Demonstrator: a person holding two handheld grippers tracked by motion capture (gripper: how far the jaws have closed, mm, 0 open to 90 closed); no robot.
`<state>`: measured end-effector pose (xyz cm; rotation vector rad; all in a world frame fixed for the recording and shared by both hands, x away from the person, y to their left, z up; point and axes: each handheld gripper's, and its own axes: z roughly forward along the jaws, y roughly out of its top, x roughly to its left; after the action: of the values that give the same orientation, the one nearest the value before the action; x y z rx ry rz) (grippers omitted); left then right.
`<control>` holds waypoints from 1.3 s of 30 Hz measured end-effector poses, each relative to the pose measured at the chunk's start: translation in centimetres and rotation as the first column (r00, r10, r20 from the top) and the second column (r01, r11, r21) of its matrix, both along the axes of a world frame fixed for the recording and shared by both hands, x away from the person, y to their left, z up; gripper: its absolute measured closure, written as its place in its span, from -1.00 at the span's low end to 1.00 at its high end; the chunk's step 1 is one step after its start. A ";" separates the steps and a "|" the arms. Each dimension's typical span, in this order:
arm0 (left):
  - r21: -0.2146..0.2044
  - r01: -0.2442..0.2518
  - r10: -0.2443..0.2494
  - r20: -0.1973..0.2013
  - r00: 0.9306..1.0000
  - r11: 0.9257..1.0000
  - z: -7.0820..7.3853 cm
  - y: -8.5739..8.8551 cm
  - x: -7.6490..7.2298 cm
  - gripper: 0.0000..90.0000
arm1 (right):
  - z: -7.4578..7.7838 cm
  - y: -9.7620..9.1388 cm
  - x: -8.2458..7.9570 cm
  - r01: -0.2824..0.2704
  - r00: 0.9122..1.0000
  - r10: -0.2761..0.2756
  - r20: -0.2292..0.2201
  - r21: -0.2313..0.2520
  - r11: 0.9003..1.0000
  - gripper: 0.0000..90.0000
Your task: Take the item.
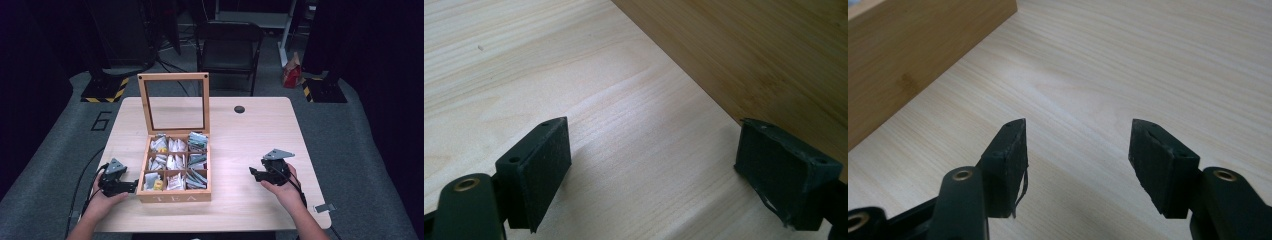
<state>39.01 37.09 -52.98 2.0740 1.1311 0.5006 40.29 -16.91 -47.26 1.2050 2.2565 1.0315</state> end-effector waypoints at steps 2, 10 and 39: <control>0.001 0.000 0.000 0.000 1.000 1.000 0.0 0.0 0.0 -0.69 | 0.5 -0.1 -0.1 -0.004 1.000 0.004 0.003 0.004 1.000 -0.12; 0.001 0.001 -0.001 0.000 1.000 1.000 0.0 0.0 0.0 -0.69 | 1.9 0.2 -0.6 -0.027 1.000 0.027 -0.003 0.026 0.999 -0.12; 0.001 0.000 0.000 0.000 1.000 1.000 0.0 0.0 0.0 -0.69 | 5.2 5.0 -0.7 -0.171 0.985 0.171 0.017 0.044 0.984 -0.07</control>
<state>39.01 37.09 -52.98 2.0745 1.1305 0.5014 39.63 -11.91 -42.11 1.0327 2.3716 1.1558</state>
